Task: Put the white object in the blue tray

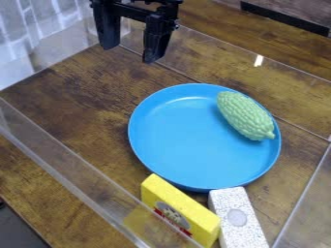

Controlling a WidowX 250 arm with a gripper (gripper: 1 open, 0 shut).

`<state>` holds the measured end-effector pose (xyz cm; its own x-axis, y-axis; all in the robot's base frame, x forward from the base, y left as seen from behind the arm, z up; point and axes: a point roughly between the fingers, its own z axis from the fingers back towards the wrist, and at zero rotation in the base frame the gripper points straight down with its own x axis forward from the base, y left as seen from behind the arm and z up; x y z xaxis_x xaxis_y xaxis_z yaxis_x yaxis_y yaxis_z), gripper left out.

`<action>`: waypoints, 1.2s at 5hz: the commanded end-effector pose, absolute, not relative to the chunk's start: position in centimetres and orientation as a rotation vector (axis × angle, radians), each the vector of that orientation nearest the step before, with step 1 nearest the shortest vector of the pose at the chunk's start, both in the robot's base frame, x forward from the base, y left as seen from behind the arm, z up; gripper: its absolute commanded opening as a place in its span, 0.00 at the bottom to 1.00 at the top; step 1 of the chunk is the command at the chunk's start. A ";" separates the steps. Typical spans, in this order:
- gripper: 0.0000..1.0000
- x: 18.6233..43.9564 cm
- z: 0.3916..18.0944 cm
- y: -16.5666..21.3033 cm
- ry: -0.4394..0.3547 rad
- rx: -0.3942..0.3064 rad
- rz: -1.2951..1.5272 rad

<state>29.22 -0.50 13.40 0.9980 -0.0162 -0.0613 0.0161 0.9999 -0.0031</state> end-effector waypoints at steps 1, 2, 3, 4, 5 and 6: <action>1.00 29.6 13.5 -1.2 0.078 -0.004 -0.035; 1.00 29.6 14.1 -4.1 0.089 -0.011 -0.070; 1.00 29.0 13.9 -8.6 0.076 -0.035 -0.015; 1.00 28.4 13.5 -12.4 0.070 -0.048 0.064; 1.00 28.1 12.2 -15.9 0.079 -0.053 0.015; 1.00 27.0 11.4 -18.0 0.090 -0.051 -0.001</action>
